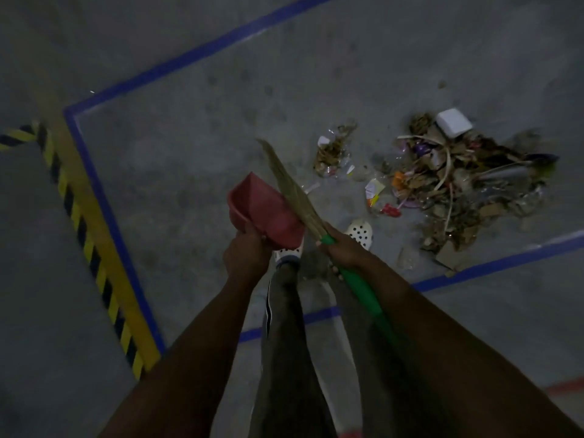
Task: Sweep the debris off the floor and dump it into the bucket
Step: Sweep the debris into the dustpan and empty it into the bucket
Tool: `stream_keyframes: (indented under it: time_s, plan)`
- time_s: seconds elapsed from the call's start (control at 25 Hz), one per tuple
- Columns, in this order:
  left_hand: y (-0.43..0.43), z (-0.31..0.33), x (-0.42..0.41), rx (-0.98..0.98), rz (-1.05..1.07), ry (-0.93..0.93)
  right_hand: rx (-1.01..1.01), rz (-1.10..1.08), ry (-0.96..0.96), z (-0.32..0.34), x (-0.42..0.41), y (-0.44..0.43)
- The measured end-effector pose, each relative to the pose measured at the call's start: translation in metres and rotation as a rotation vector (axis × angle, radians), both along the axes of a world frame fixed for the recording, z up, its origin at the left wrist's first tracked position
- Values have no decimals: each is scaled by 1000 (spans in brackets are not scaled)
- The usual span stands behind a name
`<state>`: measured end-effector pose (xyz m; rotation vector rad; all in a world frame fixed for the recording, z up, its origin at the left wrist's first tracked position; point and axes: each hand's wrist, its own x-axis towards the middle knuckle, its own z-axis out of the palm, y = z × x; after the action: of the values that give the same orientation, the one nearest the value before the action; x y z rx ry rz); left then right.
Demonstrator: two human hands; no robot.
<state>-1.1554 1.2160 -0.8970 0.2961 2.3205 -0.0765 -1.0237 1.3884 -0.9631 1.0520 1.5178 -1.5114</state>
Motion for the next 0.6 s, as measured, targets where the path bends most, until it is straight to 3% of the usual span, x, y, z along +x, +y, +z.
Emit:
stream_keyframes:
  time_s: [0.16, 0.24, 0.36, 0.52, 0.6]
  plan:
    - [-15, -100, -41, -82, -173, -27, -77, -382, -201, -99, 6, -3]
    - [-24, -121, -52, -79, -222, -11, -55, -573, -234, -104, 24, -8]
    - [-31, -110, -57, -92, -236, -16, -67, -772, -167, -41, 55, -42]
    - [-34, -83, -66, -115, -238, -54, -591, -918, -66, 74, 53, -97]
    - [-31, -77, -70, -119, -256, -42, -510, -932, -46, 80, 23, -95]
